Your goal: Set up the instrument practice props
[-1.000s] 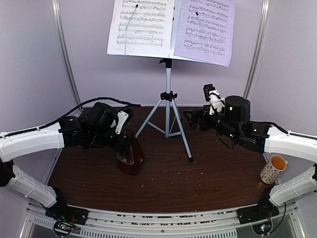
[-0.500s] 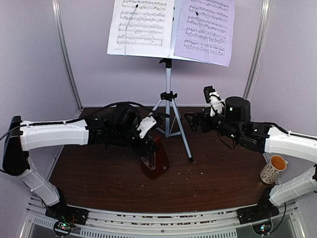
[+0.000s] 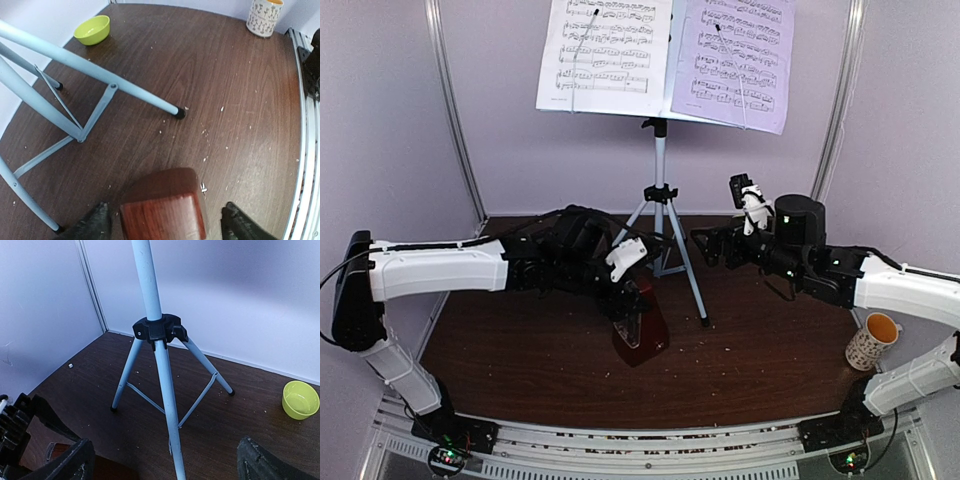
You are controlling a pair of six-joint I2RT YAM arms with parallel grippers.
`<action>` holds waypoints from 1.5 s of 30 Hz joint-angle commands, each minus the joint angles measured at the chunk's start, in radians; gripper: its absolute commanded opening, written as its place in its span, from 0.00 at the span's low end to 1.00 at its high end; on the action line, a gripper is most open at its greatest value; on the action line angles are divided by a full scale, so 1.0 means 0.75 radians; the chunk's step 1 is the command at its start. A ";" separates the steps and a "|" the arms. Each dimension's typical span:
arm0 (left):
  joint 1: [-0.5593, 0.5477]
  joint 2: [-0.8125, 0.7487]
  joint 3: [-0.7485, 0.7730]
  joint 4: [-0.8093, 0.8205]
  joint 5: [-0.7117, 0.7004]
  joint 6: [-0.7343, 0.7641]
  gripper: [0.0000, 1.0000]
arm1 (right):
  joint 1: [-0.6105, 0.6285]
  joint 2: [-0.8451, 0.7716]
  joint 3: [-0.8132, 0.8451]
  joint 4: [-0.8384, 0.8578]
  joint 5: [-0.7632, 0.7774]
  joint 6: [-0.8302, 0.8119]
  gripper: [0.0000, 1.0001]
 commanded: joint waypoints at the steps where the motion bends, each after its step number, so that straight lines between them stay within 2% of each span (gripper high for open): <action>1: 0.001 -0.025 0.031 0.119 0.027 0.036 0.87 | -0.008 0.021 -0.003 0.000 -0.046 0.025 1.00; 2: 0.002 -0.031 0.021 0.128 0.023 0.036 0.95 | -0.008 0.024 0.000 0.000 -0.054 0.029 1.00; 3: 0.001 -0.041 0.013 0.131 0.017 0.038 0.97 | -0.008 0.028 0.000 0.001 -0.062 0.031 1.00; 6: 0.001 -0.113 -0.066 0.184 0.004 0.030 0.98 | -0.007 0.037 0.008 0.004 -0.092 0.046 1.00; 11: 0.001 -0.258 -0.317 0.402 0.036 -0.005 0.96 | -0.007 0.084 0.018 0.046 -0.225 0.120 1.00; 16: 0.001 -0.287 -0.436 0.537 0.023 -0.054 0.90 | -0.005 0.154 0.034 0.100 -0.365 0.216 0.99; 23: 0.003 -0.283 -0.574 0.856 0.013 -0.091 0.84 | -0.001 0.255 0.060 0.177 -0.518 0.342 0.96; 37: 0.003 -0.176 -0.543 0.953 -0.014 -0.145 0.66 | 0.041 0.403 0.149 0.212 -0.622 0.443 0.88; 45: 0.003 -0.201 -0.587 0.979 -0.023 -0.145 0.61 | 0.060 0.423 0.104 0.208 -0.661 0.439 0.86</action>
